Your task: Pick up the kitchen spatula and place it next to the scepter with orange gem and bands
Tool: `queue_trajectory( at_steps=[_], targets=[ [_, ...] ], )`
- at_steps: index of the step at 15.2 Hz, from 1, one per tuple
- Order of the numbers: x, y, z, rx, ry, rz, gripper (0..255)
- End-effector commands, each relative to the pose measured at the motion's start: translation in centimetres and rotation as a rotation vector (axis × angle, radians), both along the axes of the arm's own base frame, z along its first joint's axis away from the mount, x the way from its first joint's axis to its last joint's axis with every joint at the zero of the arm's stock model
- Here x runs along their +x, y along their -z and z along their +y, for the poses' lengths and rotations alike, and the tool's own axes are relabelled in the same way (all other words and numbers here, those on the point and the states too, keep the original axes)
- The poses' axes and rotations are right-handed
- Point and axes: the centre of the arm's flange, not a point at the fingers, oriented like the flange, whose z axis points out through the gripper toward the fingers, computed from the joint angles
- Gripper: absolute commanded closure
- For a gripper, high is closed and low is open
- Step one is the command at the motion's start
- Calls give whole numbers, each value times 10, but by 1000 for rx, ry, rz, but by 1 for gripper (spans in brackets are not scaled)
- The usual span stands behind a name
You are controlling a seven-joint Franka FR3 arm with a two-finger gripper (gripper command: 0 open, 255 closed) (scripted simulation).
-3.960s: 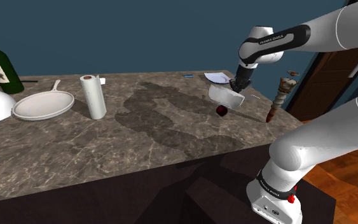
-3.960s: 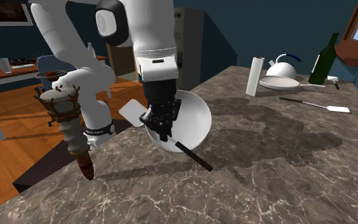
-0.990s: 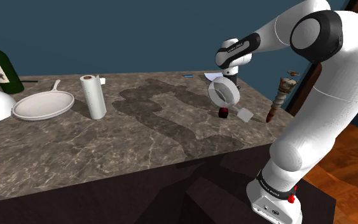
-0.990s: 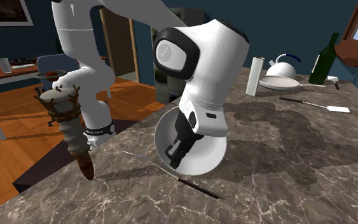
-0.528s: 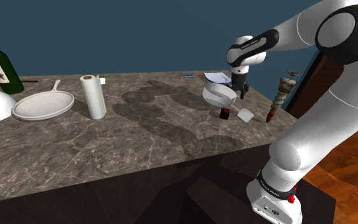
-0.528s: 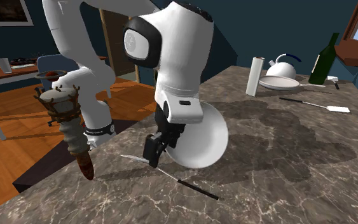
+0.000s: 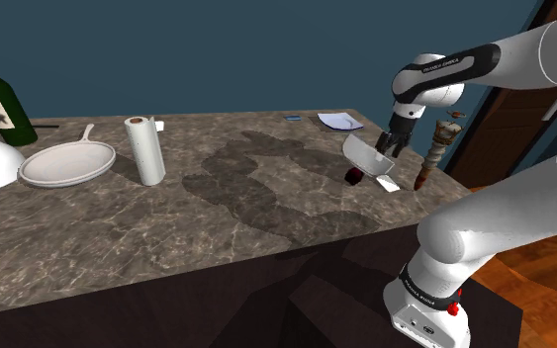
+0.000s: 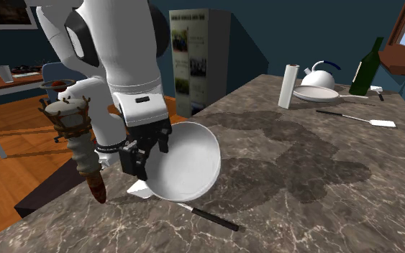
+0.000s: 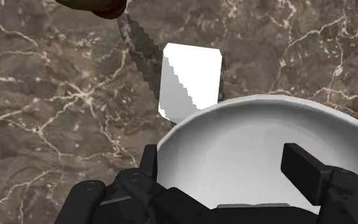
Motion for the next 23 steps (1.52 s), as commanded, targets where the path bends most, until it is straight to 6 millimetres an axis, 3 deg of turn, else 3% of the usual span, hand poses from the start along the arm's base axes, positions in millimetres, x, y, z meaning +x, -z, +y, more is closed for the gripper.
queue_trajectory(
  at_steps=[1,5,13,14,23],
  targets=[
    [-2,9,1,3,-6,-6,0],
    [-2,33,4,3,-6,-6,0],
    [-2,33,4,3,-6,-6,0],
    [-2,33,4,3,-6,-6,255],
    [-2,33,4,2,-6,-6,255]
  ],
)
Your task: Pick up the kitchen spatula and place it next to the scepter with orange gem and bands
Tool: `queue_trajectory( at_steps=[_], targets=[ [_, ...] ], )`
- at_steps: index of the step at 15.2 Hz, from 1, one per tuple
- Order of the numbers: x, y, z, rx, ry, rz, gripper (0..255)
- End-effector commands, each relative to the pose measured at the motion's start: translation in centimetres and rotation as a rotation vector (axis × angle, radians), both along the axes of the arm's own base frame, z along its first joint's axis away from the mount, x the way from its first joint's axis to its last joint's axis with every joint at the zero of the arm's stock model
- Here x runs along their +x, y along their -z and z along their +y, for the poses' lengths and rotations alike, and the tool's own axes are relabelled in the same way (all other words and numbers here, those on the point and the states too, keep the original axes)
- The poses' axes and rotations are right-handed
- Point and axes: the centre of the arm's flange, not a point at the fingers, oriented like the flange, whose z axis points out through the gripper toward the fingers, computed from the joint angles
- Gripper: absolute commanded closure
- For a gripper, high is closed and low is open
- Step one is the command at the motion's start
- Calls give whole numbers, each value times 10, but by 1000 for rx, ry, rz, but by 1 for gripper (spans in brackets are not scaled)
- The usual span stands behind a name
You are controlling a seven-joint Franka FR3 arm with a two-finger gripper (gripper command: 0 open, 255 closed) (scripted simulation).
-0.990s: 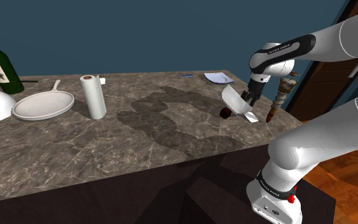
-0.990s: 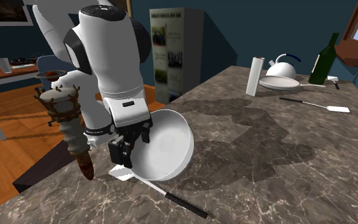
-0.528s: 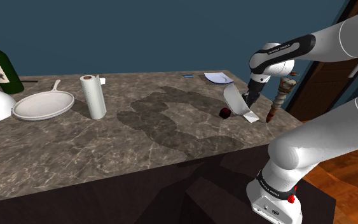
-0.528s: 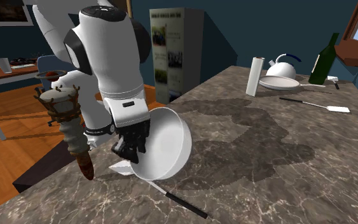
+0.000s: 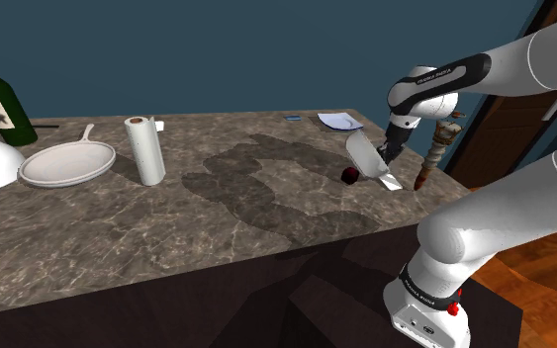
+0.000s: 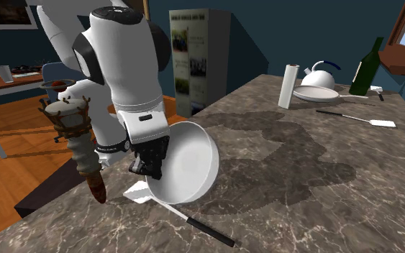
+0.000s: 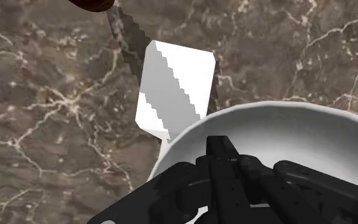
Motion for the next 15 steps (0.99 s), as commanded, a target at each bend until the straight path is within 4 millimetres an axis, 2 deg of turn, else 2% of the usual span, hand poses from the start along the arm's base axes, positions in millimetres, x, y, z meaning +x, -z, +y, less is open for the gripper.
queue_trajectory(
  at_steps=[1,5,12,15],
  targets=[
    [0,0,0,0,0,0,0],
    [53,-3,-28,-112,192,160,0],
    [47,33,-28,-112,192,160,0],
    [47,36,-28,-112,192,160,0]
  ],
)
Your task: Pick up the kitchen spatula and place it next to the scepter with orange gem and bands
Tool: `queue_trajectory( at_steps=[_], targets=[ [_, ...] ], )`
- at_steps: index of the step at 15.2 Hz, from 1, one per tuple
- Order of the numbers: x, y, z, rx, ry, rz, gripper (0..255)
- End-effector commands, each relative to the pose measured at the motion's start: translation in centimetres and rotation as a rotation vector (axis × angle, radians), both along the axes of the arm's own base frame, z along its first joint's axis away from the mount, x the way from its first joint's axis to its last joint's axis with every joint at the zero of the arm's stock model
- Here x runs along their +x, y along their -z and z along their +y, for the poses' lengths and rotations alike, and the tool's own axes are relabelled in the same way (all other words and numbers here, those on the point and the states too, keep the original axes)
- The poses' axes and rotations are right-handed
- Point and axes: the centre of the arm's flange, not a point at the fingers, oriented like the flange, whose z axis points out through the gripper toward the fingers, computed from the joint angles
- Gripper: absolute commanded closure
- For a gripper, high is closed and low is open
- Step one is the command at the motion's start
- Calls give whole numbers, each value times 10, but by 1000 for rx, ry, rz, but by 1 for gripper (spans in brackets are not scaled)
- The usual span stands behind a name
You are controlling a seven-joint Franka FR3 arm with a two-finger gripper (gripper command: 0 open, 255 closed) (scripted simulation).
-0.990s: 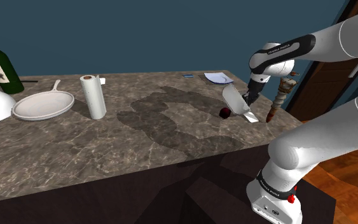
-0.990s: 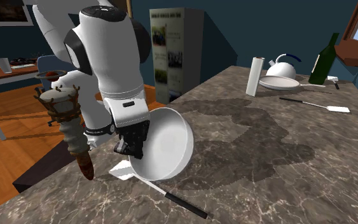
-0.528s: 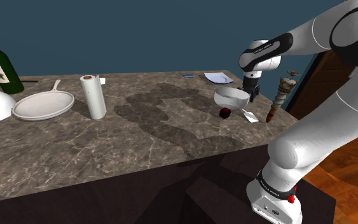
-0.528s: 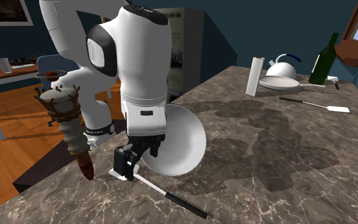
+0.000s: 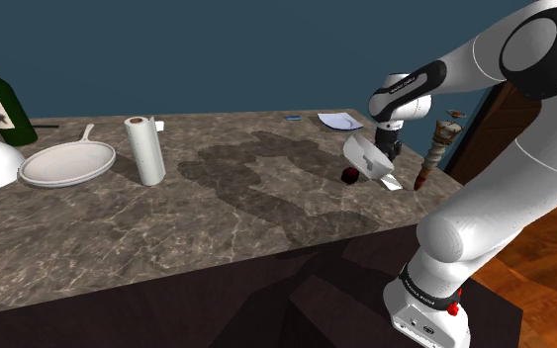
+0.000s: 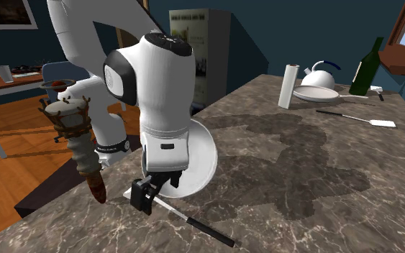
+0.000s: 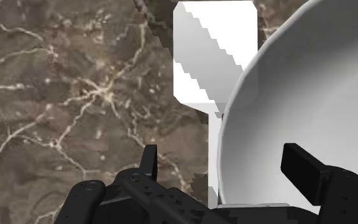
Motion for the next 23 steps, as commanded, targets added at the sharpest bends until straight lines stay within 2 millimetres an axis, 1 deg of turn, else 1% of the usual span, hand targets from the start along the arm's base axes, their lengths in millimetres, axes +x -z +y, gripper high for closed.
queue_trajectory(
  at_steps=[1,6,7,16,23],
  targets=[
    [0,1,0,0,0,0,0],
    [0,1,0,0,0,0,0],
    [0,1,0,0,0,0,255],
    [0,1,0,0,0,0,255],
    [0,-36,0,0,0,0,255]
  ],
)
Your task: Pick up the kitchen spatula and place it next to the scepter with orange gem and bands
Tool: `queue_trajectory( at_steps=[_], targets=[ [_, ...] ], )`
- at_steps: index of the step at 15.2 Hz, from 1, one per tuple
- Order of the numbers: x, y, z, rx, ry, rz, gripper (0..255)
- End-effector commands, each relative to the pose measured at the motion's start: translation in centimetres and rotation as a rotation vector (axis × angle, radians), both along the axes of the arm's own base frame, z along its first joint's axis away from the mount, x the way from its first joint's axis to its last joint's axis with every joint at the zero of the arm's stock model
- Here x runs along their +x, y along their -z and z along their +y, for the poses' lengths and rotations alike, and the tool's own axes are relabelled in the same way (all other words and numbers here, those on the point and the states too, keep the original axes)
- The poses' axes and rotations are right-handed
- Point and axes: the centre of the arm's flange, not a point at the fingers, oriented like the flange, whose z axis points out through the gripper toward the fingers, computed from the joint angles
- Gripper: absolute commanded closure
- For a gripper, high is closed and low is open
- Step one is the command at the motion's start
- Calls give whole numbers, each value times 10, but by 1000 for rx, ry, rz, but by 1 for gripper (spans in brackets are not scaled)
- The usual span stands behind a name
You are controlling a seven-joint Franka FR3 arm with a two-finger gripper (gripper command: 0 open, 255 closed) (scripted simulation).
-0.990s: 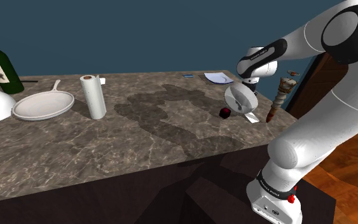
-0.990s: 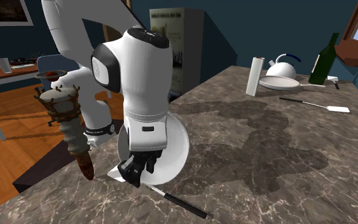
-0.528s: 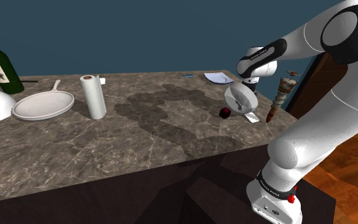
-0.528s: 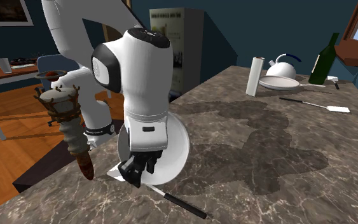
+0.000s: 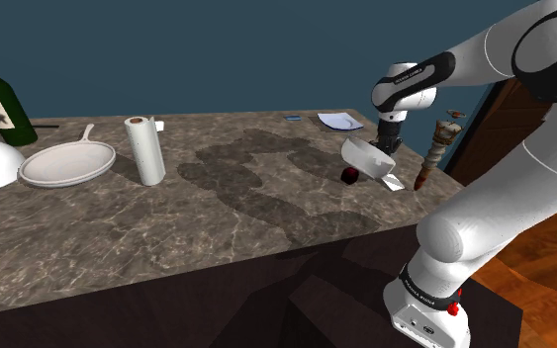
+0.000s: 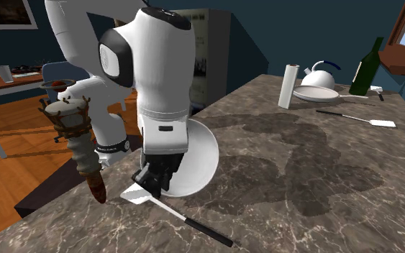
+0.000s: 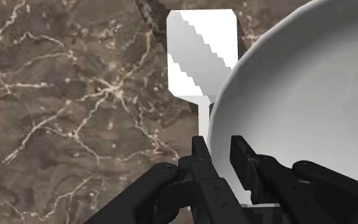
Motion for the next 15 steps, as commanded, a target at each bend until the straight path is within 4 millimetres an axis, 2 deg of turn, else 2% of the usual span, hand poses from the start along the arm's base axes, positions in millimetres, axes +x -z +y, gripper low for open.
queue_trajectory(
  at_steps=[1,15],
  targets=[
    [-1,-9,-1,1,0,2,255],
    [-1,-83,-1,1,0,2,255]
  ],
)
